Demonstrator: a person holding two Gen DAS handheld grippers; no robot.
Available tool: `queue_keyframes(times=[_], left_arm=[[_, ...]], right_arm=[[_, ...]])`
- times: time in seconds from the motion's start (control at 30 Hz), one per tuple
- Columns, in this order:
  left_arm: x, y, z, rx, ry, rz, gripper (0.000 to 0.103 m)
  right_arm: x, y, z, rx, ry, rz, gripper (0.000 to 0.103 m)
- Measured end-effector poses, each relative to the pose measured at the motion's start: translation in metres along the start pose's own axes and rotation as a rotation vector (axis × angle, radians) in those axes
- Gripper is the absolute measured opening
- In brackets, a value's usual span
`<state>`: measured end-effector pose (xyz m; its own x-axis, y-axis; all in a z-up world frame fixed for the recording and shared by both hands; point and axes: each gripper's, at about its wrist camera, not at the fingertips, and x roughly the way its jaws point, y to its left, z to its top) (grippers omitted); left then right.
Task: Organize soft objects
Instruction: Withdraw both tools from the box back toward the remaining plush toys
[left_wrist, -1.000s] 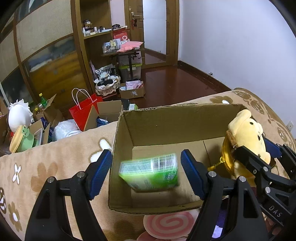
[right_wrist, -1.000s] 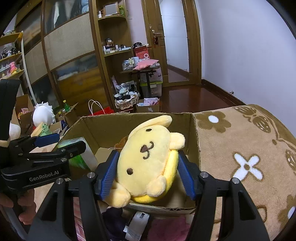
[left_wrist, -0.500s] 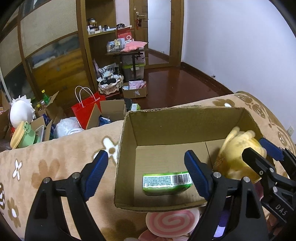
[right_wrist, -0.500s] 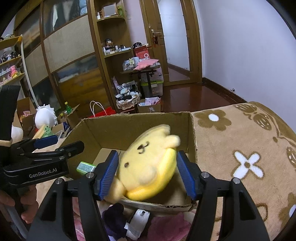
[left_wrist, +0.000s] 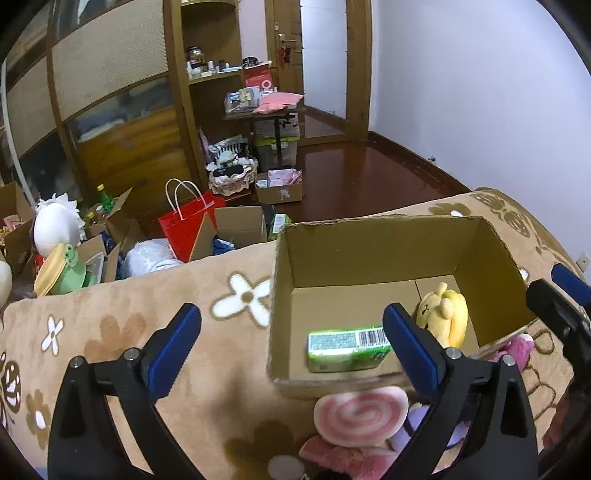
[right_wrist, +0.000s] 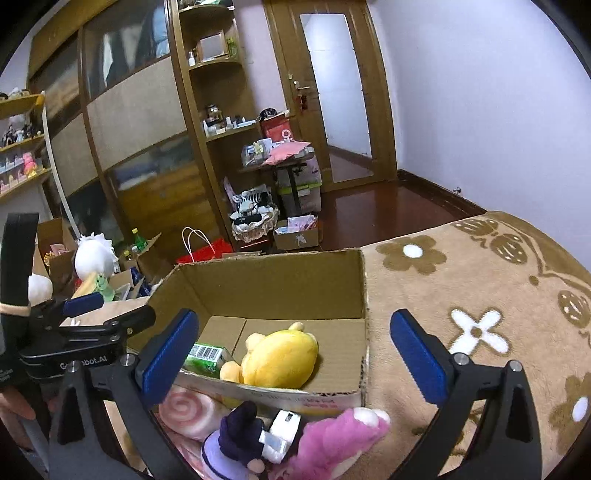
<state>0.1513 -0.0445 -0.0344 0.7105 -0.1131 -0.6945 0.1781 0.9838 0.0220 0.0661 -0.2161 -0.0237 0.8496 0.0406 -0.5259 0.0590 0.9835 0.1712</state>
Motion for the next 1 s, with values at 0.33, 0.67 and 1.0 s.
queue_keyframes(times=[0.33,0.67,1.0], left_arm=[[-0.03,0.005,-0.017,0.003,0.016,-0.003,0.101],[-0.054,0.008,-0.039,-0.003,0.05,-0.018,0.101],[-0.066,0.004,-0.056,0.005,0.091,-0.023,0.101]], right_arm=[[-0.026,-0.004,0.001,0.018,0.013,-0.012,0.103],[-0.051,-0.007,-0.005,0.033,0.036,-0.023,0.103],[-0.06,-0.011,-0.016,0.044,0.103,-0.06,0.103]])
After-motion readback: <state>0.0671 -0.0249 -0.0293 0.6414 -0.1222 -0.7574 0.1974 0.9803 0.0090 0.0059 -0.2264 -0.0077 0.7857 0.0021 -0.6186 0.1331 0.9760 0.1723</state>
